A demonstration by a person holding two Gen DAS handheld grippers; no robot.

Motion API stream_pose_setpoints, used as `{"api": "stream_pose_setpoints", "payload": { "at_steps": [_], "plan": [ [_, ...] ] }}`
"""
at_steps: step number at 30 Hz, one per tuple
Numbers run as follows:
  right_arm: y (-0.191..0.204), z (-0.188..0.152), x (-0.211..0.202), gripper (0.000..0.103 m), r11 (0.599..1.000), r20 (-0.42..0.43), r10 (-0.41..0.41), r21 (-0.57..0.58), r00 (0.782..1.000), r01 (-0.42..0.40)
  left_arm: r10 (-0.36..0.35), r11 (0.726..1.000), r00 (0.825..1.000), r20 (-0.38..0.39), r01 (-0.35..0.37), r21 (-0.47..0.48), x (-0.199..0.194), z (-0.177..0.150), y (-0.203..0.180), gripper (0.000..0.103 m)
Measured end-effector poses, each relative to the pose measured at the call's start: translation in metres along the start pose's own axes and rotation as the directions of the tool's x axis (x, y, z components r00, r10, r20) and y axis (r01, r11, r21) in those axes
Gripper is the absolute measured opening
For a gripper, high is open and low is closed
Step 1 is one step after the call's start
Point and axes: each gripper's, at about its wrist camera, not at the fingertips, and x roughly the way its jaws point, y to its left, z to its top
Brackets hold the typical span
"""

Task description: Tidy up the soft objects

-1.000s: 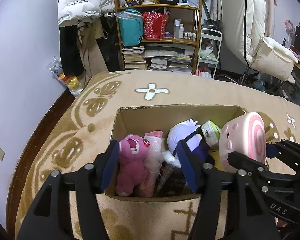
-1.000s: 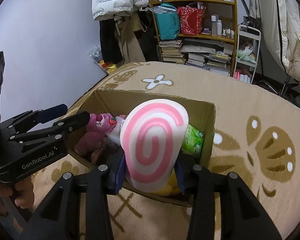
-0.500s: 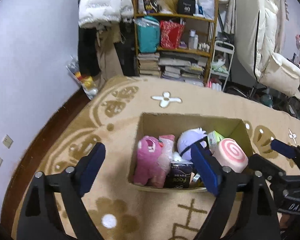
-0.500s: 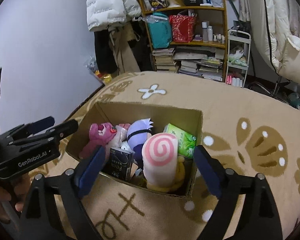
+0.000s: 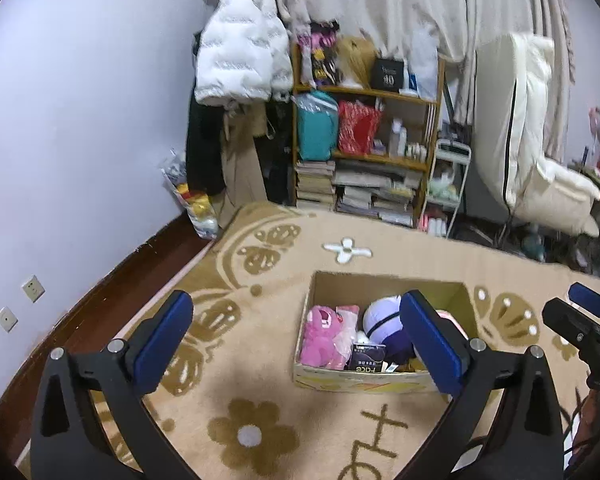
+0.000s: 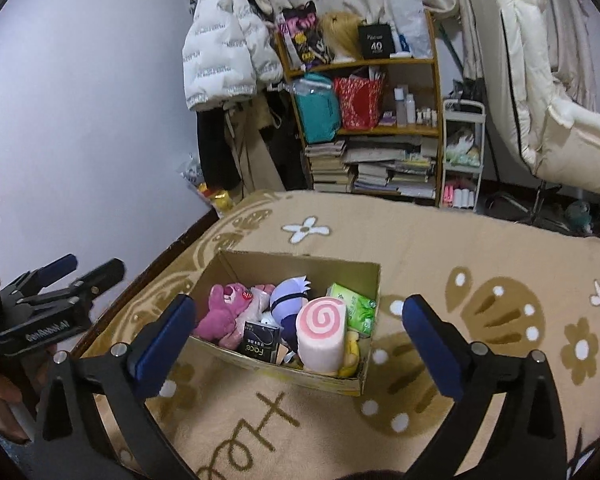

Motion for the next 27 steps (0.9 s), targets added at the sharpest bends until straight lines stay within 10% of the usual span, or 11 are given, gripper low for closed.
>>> {"api": "stream_pose_setpoints", "payload": {
  "at_steps": [27],
  "plan": [
    [0.015, -0.058, -0.111, 0.103, 0.998, 0.237, -0.006, -0.059, 0.971, 0.021, 0.04, 0.998, 0.969, 0.244, -0.049, 0.03, -0.143, -0.061, 0.032, 0.102]
  ]
}}
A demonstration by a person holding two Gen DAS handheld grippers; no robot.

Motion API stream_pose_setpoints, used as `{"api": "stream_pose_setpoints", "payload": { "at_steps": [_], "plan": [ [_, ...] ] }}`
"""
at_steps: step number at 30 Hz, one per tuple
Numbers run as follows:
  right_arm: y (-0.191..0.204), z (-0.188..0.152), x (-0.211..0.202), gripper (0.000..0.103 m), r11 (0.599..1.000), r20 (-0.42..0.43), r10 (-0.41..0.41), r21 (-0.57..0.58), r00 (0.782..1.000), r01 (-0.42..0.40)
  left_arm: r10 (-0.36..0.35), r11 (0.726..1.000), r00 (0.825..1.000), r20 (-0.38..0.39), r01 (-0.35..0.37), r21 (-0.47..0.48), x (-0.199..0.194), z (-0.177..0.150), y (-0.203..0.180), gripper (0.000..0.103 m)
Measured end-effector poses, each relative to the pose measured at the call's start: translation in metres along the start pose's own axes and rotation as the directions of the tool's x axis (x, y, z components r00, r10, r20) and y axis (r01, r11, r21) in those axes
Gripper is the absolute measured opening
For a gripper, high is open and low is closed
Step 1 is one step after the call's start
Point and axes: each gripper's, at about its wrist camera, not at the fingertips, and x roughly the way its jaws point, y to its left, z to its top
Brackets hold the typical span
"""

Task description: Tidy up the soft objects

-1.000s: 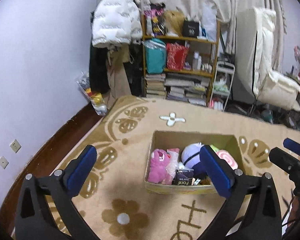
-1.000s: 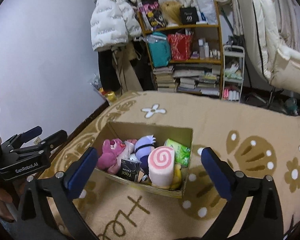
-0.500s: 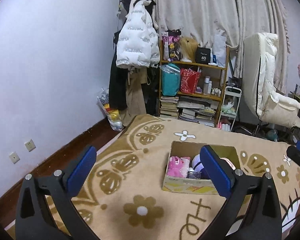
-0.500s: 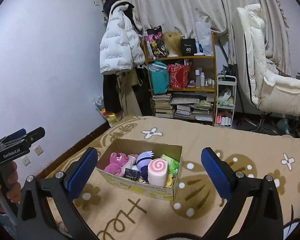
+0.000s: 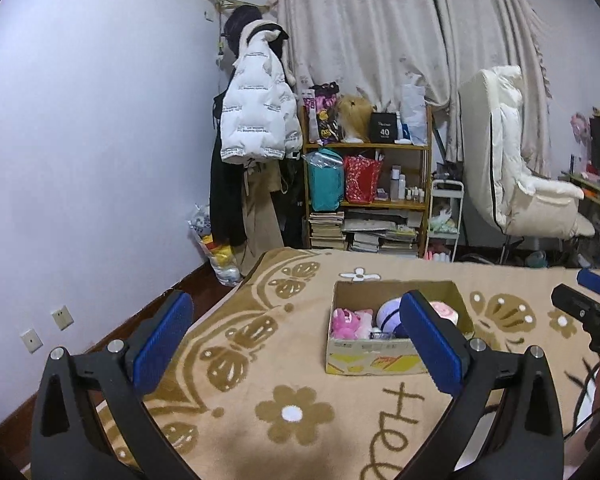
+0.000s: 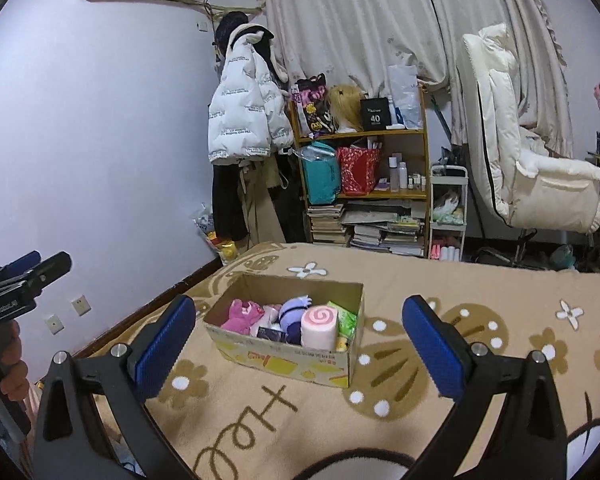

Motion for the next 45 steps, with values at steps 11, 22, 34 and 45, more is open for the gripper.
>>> {"api": "stream_pose_setpoints", "payload": {
  "at_steps": [11, 22, 34, 45],
  "plan": [
    [-0.007, -0.028, 0.009, 0.103, 0.999, -0.035, -0.041, -0.014, 0.999, 0.041, -0.026, 0.998, 0.997, -0.072, 0.03, 0.047, 0.026, -0.025, -0.013, 0.102],
    [-0.014, -0.04, 0.021, 0.103, 0.999, -0.079, -0.048, -0.01, 0.996, 0.047, -0.056, 0.997, 0.991, -0.118, 0.061, 0.041, 0.04, -0.039, -0.013, 0.102],
    [-0.017, -0.046, 0.026, 0.103, 0.999, -0.113, -0.05, 0.007, 0.992, 0.051, -0.053, 0.997, 0.988, -0.143, 0.06, 0.048, 0.046, -0.042, -0.015, 0.102],
    [-0.02, -0.046, 0.028, 0.103, 0.998, -0.119, -0.055, 0.02, 0.991, 0.058, -0.052, 0.997, 0.988, -0.147, 0.061, 0.054, 0.047, -0.043, -0.017, 0.102]
  ]
}}
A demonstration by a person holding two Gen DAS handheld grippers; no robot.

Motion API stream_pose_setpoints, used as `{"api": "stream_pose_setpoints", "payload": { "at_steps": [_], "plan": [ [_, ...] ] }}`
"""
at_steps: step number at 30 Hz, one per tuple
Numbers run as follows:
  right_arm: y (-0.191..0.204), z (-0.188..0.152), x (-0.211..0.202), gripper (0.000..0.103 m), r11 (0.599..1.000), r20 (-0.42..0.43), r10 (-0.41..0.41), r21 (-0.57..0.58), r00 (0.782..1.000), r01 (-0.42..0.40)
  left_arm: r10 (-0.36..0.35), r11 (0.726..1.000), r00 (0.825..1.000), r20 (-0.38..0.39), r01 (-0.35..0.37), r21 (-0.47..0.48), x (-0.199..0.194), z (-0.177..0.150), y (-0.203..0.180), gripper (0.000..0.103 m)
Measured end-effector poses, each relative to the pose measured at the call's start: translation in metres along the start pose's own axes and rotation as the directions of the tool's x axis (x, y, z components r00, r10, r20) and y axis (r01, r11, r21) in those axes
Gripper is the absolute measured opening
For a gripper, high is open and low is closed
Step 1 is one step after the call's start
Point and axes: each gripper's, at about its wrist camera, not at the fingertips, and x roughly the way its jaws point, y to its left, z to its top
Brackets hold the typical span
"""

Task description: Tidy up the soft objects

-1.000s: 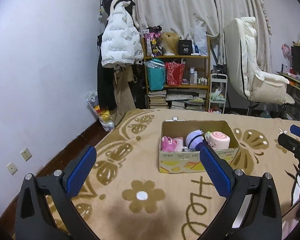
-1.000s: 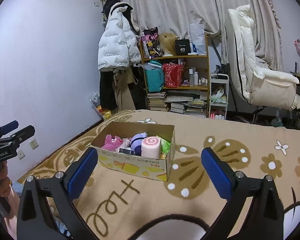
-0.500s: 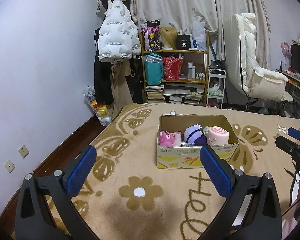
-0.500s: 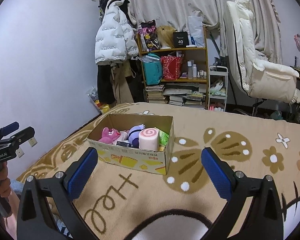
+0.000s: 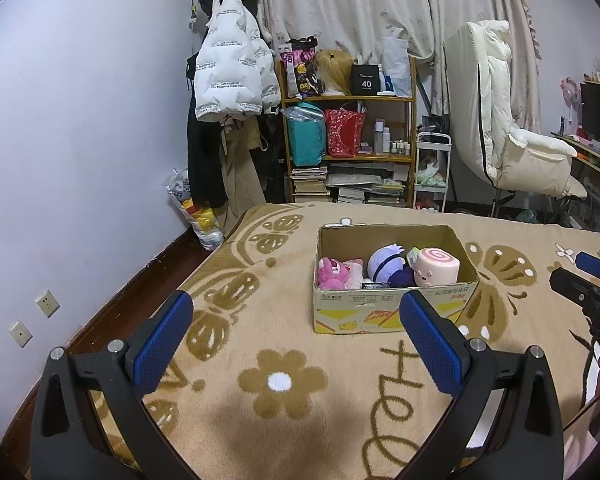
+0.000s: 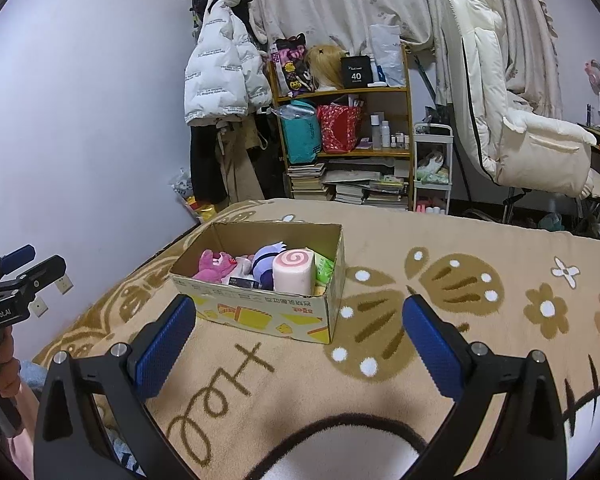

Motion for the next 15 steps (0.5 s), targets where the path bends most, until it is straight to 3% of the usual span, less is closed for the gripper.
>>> {"api": "stream_pose_setpoints", "payload": {
  "at_steps": [15],
  "plan": [
    [0.0004, -0.0013, 0.0004, 0.103, 1.0, -0.009, 0.001, -0.007, 1.0, -0.001, 0.0, 1.0, 1.0, 0.009, 0.0, 0.009, -0.0007, -0.0032, 0.0001, 0.102]
  ]
}}
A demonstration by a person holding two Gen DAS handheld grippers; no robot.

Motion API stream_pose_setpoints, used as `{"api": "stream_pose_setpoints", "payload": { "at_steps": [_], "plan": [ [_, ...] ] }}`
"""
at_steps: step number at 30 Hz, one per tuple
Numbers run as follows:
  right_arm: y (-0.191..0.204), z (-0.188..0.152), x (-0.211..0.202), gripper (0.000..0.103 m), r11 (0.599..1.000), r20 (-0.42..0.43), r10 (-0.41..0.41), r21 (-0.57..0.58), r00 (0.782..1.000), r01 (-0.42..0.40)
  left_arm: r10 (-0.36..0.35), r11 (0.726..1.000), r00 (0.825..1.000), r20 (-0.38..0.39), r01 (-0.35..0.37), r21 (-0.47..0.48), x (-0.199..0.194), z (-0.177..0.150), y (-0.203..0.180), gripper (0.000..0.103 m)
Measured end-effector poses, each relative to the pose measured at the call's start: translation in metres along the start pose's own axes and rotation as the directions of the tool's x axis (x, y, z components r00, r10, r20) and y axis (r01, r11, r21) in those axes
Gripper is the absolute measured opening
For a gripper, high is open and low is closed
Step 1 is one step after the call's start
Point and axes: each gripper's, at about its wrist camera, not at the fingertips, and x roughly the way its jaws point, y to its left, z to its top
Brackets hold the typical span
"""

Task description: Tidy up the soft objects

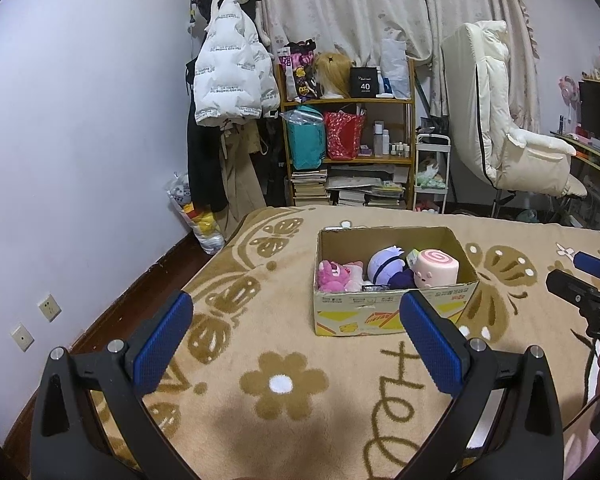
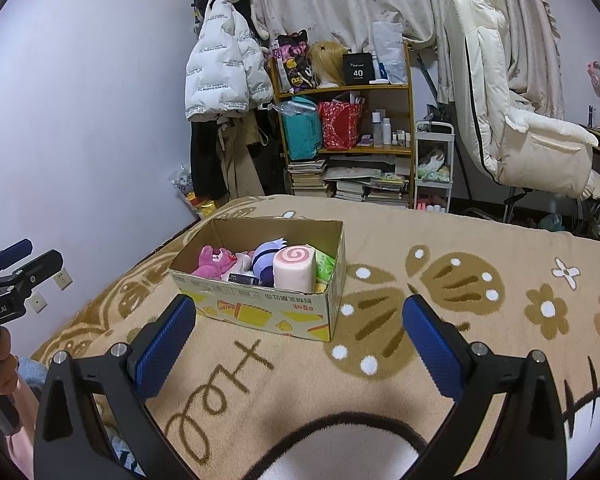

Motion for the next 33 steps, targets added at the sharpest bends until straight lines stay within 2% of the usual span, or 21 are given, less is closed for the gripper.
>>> {"api": "stream_pose_setpoints", "payload": {
  "at_steps": [33],
  "plan": [
    [-0.0009, 0.0, 0.0021, 0.103, 1.0, -0.007, 0.001, -0.002, 1.0, -0.001, -0.007, 1.0, 1.0, -0.012, 0.007, 0.012, 0.0028, -0.0018, 0.0028, 0.102]
  ]
}}
